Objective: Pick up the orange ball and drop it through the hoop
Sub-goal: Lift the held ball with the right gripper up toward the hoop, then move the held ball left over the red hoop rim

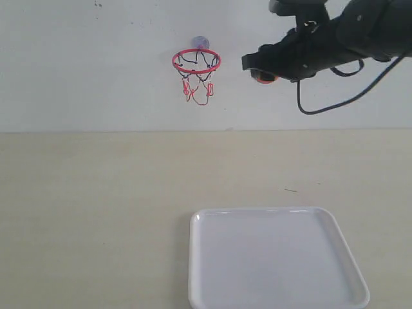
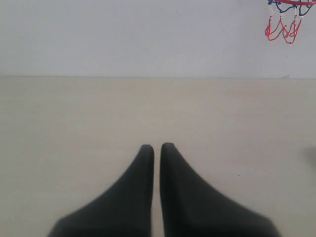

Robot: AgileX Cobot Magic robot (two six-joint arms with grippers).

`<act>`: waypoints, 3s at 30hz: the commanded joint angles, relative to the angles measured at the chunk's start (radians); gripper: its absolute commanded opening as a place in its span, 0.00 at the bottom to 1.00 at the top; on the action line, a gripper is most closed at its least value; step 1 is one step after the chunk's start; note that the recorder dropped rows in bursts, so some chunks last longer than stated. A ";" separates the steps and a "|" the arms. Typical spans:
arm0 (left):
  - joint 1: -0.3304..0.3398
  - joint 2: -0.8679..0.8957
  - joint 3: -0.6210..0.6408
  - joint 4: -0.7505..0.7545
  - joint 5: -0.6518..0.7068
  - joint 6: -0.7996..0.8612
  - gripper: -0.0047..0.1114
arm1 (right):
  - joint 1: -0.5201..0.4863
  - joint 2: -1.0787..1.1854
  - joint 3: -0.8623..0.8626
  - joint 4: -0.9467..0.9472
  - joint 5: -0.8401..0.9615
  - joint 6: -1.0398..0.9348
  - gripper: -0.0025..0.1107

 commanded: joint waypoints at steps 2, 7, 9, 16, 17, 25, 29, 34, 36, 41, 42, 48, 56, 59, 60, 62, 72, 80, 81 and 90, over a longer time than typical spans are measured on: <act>0.003 -0.003 0.003 -0.009 -0.004 0.004 0.08 | -0.021 0.098 -0.184 0.528 0.328 -0.441 0.02; 0.003 -0.003 0.003 -0.009 -0.004 0.004 0.08 | -0.092 0.112 -0.191 0.797 0.371 -0.662 0.02; 0.003 -0.003 0.003 -0.009 -0.004 0.004 0.08 | -0.124 0.112 -0.191 0.777 0.386 -0.641 0.02; 0.003 -0.003 0.003 -0.009 -0.004 0.004 0.08 | -0.152 0.112 -0.191 0.777 0.435 -0.437 0.02; 0.003 -0.003 0.003 -0.009 -0.004 0.004 0.08 | -0.152 0.112 -0.191 0.777 0.435 -0.439 0.02; 0.003 -0.003 0.003 -0.009 -0.004 0.004 0.08 | -0.140 0.115 -0.191 0.782 0.286 -0.523 0.02; 0.003 -0.003 0.003 -0.009 -0.004 0.004 0.08 | -0.122 0.146 -0.222 0.797 0.265 -0.557 0.02; 0.003 -0.003 0.003 -0.009 -0.004 0.004 0.08 | -0.123 0.270 -0.355 0.996 0.362 -0.594 0.02; 0.003 -0.003 0.003 -0.009 -0.004 0.004 0.08 | -0.123 0.325 -0.425 1.049 0.413 -0.604 0.02; 0.003 -0.003 0.003 -0.009 -0.004 0.004 0.08 | -0.115 0.422 -0.590 1.056 0.443 -0.600 0.02; 0.003 -0.003 0.003 -0.009 -0.004 0.004 0.08 | -0.111 0.433 -0.617 1.056 0.443 -0.600 0.02; 0.003 -0.003 0.003 -0.009 -0.004 0.004 0.08 | -0.087 0.474 -0.715 1.031 0.397 -0.600 0.02; 0.003 -0.003 0.003 -0.009 -0.004 0.004 0.08 | -0.079 0.499 -0.716 0.990 0.362 -0.612 0.02; 0.003 -0.003 0.003 -0.009 -0.004 0.004 0.08 | -0.068 0.503 -0.716 0.994 0.333 -0.650 0.02; 0.003 -0.003 0.003 -0.009 -0.004 0.004 0.08 | -0.060 0.503 -0.716 0.994 0.321 -0.665 0.02; 0.003 -0.003 0.003 -0.009 -0.004 0.004 0.08 | -0.046 0.504 -0.716 0.997 0.287 -0.708 0.02; 0.003 -0.003 0.003 -0.009 -0.004 0.004 0.08 | -0.014 0.518 -0.716 1.018 0.200 -0.798 0.02; 0.003 -0.003 0.003 -0.009 -0.004 0.004 0.08 | -0.013 0.534 -0.716 1.112 0.300 -0.959 0.02; 0.003 -0.003 0.003 -0.009 -0.004 0.004 0.08 | -0.013 0.534 -0.716 1.132 0.303 -0.977 0.02; 0.003 -0.003 0.003 -0.009 -0.004 0.004 0.08 | -0.013 0.534 -0.716 1.174 0.256 -1.022 0.02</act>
